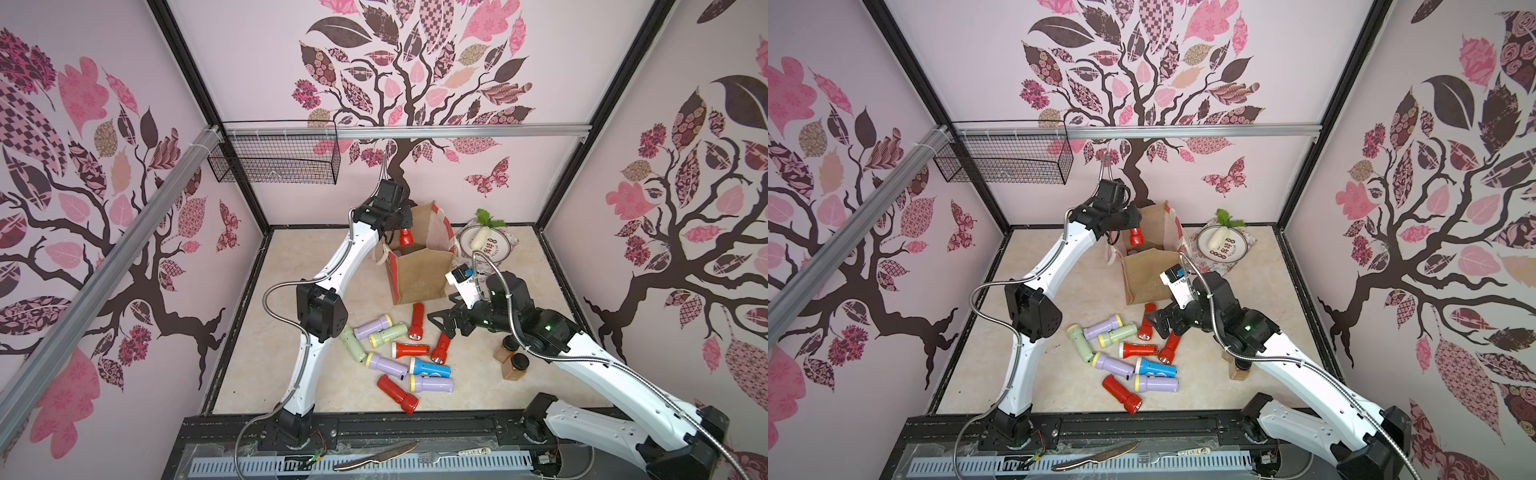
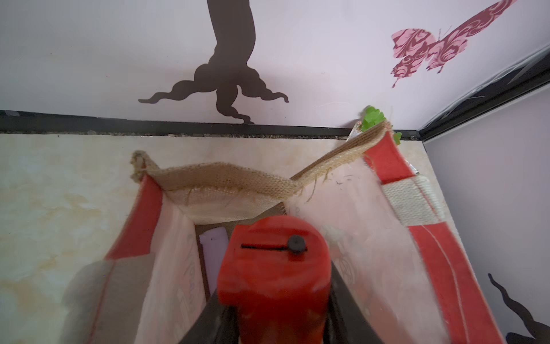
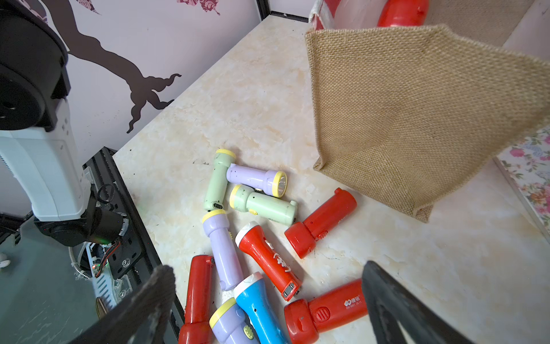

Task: Put the flashlights into the tote bags
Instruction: Place the flashlight in the canvas bag.

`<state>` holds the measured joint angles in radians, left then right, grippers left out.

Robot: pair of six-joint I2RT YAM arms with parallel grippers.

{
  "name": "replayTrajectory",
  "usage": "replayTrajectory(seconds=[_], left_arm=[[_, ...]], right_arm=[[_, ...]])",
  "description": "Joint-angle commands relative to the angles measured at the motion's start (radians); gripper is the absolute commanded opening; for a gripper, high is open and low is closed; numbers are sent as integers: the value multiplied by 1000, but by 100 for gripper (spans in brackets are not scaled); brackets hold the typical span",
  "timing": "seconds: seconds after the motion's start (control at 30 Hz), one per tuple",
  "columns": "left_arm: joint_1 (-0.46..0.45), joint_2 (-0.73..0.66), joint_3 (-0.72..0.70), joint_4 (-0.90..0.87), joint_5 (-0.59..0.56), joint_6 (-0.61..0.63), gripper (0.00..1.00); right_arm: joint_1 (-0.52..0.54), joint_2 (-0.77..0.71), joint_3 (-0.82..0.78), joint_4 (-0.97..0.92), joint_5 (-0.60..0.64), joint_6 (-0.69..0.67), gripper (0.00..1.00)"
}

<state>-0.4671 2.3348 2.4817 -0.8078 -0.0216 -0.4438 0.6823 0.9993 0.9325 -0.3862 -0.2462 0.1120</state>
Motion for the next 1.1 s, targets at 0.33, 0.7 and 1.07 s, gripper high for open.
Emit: replayTrajectory(seconds=[0.33,0.7,1.07], left_arm=[[-20,45,-18,20,-82,7,0],[-42,78,-56,-14,-131,7,0],[-57,129,-75,-26,-124,15,0]], right_arm=[[2,22,60,-9,29,-32,100],[2,2,45,-17,54,-26,100],[2,12,61,-7,62,-37,100]])
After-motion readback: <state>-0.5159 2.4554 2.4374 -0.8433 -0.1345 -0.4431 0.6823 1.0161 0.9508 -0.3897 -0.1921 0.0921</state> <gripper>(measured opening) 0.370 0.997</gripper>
